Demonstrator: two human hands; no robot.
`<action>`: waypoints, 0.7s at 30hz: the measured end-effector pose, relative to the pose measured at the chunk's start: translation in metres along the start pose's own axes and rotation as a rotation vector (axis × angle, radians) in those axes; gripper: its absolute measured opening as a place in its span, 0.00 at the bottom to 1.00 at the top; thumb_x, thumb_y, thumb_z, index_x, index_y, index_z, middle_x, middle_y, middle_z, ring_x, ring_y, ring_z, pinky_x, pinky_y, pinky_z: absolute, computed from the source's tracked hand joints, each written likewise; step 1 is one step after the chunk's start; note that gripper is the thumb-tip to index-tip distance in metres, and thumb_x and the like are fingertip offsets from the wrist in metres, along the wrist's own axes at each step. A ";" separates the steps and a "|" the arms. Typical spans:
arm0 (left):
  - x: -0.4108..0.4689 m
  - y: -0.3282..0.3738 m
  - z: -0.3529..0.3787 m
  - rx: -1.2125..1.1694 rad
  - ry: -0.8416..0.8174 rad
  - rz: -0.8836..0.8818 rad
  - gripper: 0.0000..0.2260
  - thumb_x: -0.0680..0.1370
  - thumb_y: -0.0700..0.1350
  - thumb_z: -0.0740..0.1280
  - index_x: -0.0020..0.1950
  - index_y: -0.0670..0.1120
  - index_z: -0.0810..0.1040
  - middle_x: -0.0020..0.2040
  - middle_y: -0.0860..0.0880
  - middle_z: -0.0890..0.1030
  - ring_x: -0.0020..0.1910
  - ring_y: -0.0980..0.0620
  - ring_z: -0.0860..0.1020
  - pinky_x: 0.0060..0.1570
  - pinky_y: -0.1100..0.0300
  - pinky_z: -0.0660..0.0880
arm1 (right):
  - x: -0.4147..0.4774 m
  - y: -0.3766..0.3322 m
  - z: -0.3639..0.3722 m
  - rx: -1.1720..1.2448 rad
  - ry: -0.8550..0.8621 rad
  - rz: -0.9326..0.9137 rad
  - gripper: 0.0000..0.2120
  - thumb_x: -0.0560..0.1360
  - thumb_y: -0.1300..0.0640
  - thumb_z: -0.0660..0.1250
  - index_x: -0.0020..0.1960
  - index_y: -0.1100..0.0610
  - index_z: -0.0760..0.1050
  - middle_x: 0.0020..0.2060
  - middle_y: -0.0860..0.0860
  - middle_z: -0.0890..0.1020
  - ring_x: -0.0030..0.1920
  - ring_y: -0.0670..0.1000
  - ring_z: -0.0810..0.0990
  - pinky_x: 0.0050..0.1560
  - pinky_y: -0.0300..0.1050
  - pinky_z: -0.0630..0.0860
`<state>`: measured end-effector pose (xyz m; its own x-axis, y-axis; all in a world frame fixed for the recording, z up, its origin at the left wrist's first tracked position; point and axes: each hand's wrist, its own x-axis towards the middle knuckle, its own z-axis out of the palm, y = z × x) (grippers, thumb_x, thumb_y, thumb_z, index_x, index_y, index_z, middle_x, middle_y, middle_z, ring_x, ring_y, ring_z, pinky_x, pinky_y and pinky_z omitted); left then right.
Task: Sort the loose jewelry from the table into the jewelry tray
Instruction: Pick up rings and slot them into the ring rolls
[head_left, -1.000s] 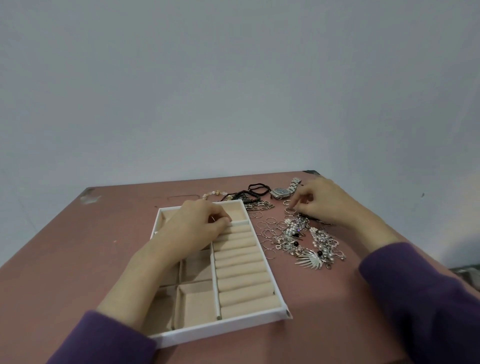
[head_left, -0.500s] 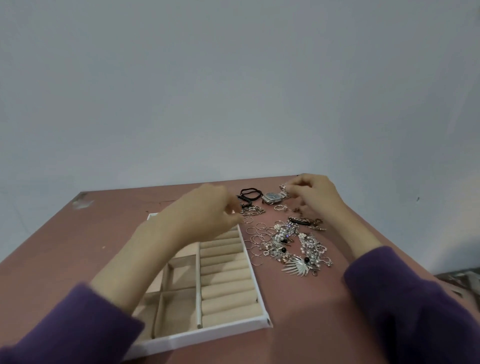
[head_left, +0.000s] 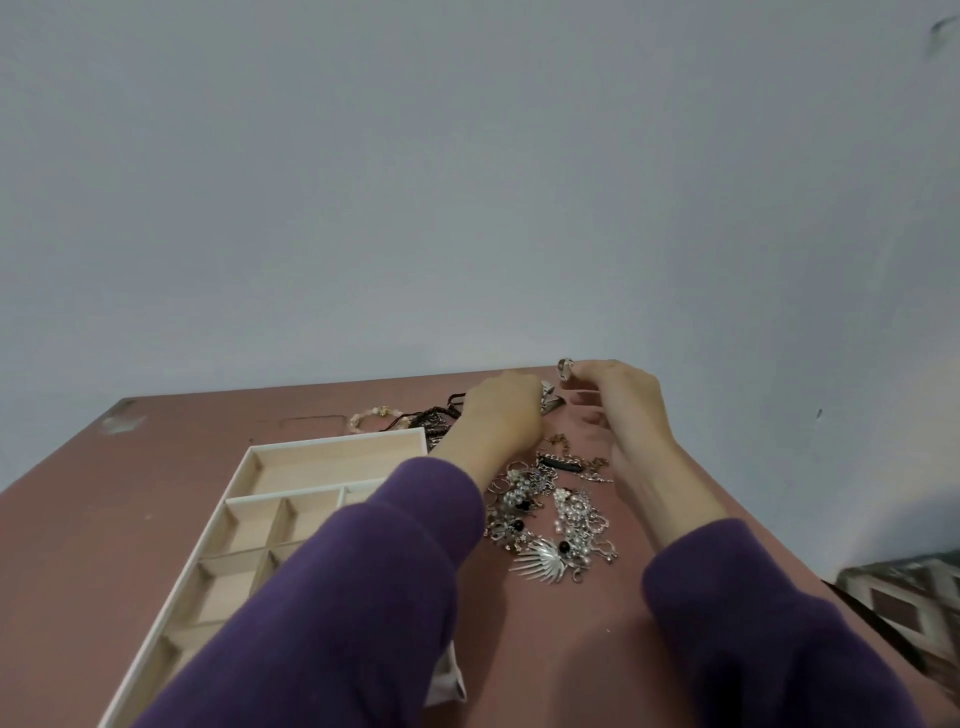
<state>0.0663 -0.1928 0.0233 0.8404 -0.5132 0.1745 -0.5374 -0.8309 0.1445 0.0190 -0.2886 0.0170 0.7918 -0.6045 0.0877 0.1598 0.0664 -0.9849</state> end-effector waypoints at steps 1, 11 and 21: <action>0.000 0.000 0.002 0.025 0.006 -0.002 0.10 0.74 0.39 0.66 0.55 0.42 0.77 0.54 0.43 0.80 0.54 0.42 0.78 0.48 0.52 0.73 | 0.000 0.000 0.000 0.008 0.005 0.001 0.05 0.72 0.62 0.65 0.39 0.56 0.76 0.38 0.53 0.81 0.32 0.45 0.75 0.29 0.37 0.66; -0.056 -0.054 -0.057 -0.335 0.095 0.031 0.05 0.73 0.44 0.69 0.45 0.45 0.83 0.40 0.50 0.82 0.38 0.58 0.77 0.37 0.68 0.73 | -0.010 -0.005 0.005 0.104 -0.163 0.075 0.04 0.73 0.63 0.64 0.43 0.61 0.77 0.38 0.56 0.81 0.36 0.50 0.78 0.37 0.41 0.72; -0.134 -0.133 -0.041 -0.713 0.160 -0.078 0.05 0.73 0.44 0.70 0.39 0.53 0.82 0.36 0.53 0.84 0.33 0.63 0.77 0.42 0.62 0.73 | -0.050 -0.002 0.061 0.051 -0.582 0.006 0.07 0.75 0.63 0.62 0.44 0.64 0.77 0.36 0.58 0.81 0.34 0.50 0.79 0.34 0.36 0.75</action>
<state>0.0219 -0.0049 0.0207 0.8867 -0.3750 0.2703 -0.4378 -0.4936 0.7514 0.0147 -0.2103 0.0234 0.9840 -0.0693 0.1638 0.1710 0.1155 -0.9785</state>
